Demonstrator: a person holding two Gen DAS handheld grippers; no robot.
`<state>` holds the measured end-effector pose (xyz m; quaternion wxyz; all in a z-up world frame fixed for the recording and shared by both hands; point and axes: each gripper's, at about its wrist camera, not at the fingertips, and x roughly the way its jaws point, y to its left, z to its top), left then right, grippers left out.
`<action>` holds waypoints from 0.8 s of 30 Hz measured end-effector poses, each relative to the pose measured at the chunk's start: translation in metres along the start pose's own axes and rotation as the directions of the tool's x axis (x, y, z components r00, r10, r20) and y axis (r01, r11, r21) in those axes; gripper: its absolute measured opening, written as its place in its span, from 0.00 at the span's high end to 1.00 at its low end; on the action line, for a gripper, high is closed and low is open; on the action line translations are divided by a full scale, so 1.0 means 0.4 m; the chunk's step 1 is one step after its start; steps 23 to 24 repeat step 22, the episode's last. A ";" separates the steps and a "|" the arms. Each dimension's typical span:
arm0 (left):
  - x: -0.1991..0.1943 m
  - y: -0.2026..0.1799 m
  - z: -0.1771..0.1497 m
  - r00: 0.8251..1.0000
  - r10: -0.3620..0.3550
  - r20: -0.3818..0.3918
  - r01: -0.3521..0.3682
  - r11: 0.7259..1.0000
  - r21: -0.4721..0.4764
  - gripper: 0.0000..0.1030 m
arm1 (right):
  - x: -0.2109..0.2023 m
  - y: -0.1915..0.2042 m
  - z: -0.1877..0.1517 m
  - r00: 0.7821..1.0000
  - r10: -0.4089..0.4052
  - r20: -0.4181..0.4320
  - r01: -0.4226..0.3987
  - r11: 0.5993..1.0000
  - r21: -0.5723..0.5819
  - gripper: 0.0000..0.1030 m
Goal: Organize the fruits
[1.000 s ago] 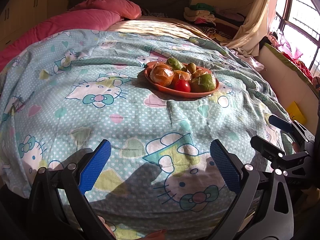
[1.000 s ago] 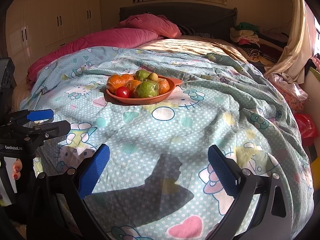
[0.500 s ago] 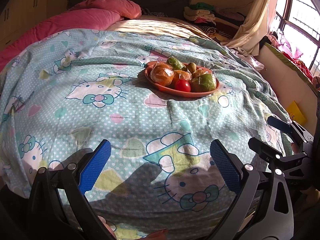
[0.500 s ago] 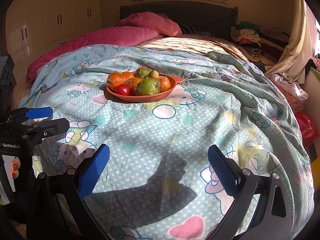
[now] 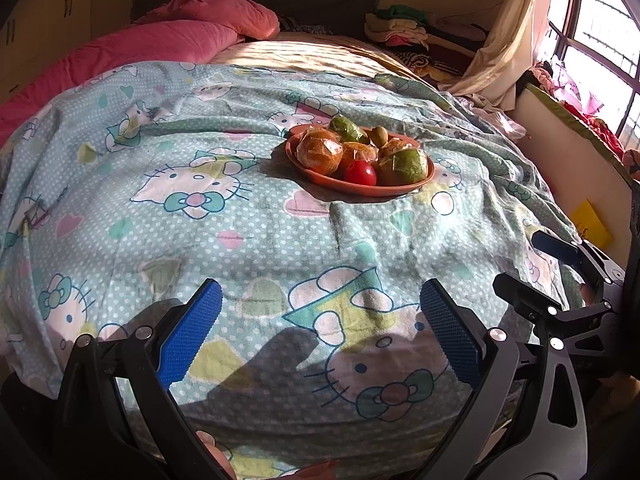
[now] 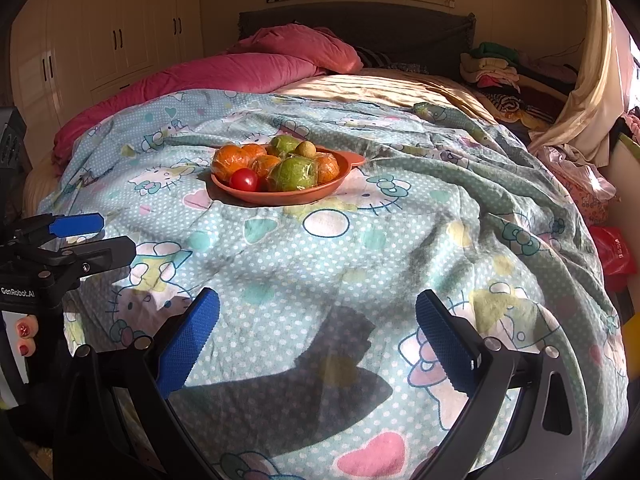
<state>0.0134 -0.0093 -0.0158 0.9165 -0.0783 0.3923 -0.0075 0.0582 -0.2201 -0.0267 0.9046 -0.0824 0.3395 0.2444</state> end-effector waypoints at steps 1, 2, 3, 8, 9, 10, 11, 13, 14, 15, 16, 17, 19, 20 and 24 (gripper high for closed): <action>0.002 0.001 -0.001 1.000 0.001 -0.002 -0.001 1.000 -0.004 0.09 | 0.000 -0.002 0.001 1.000 0.000 0.000 0.000 1.000 0.003 0.05; 0.006 0.002 0.000 1.000 0.003 -0.006 -0.003 1.000 -0.008 0.09 | 0.000 -0.003 0.001 1.000 0.001 0.001 -0.001 1.000 0.004 0.05; 0.010 0.005 -0.001 1.000 0.005 -0.013 -0.005 1.000 -0.016 0.09 | 0.001 -0.003 0.001 1.000 0.000 0.000 0.000 1.000 0.003 0.05; 0.017 0.013 0.000 0.999 0.035 -0.016 -0.035 0.999 -0.017 0.09 | 0.007 -0.005 0.002 1.000 -0.002 -0.010 0.002 1.000 0.002 0.05; 0.015 0.015 0.002 0.999 0.038 -0.011 -0.038 0.999 -0.017 0.09 | 0.008 -0.005 0.001 1.000 -0.002 -0.013 0.002 1.000 0.001 0.05; 0.012 0.017 0.003 0.999 0.038 -0.003 -0.038 0.999 -0.021 0.09 | 0.012 -0.005 0.001 1.000 -0.003 -0.015 0.003 1.000 0.001 0.05; 0.008 0.022 0.004 0.999 0.037 0.006 -0.037 0.999 -0.032 0.09 | 0.015 -0.006 0.000 1.000 -0.005 -0.018 0.005 1.000 0.001 0.05; 0.002 0.029 0.010 0.999 0.044 0.025 -0.043 0.998 -0.044 0.09 | 0.022 -0.008 0.001 1.000 -0.007 -0.024 0.007 1.000 0.001 0.04; 0.000 0.034 0.012 0.998 0.056 0.032 -0.055 0.997 -0.050 0.09 | 0.025 -0.009 0.002 1.000 -0.009 -0.024 0.009 1.000 0.003 0.05; -0.001 0.043 0.016 0.997 0.059 0.040 -0.057 0.996 -0.062 0.09 | 0.027 -0.012 0.002 1.000 -0.010 -0.023 0.010 1.000 0.004 0.05; 0.001 0.054 0.020 0.997 0.061 0.043 -0.058 0.996 -0.075 0.09 | 0.031 -0.015 0.004 1.000 -0.013 -0.025 0.013 1.000 0.002 0.04; 0.005 0.070 0.026 0.997 0.072 0.036 -0.068 0.994 -0.087 0.09 | 0.034 -0.022 0.007 0.999 -0.023 -0.025 0.023 1.000 0.002 0.05; 0.024 0.117 0.046 0.996 0.089 0.016 -0.086 0.990 -0.110 0.09 | 0.041 -0.050 0.021 0.999 -0.045 -0.023 0.046 0.999 0.013 0.05; 0.037 0.145 0.061 0.994 0.111 0.004 -0.110 0.986 -0.121 0.09 | 0.045 -0.072 0.032 0.998 -0.063 -0.018 0.063 0.998 0.021 0.05; 0.069 0.213 0.104 0.987 0.161 -0.002 -0.159 0.975 -0.155 0.09 | 0.067 -0.126 0.064 0.992 -0.118 -0.032 0.119 0.992 0.034 0.05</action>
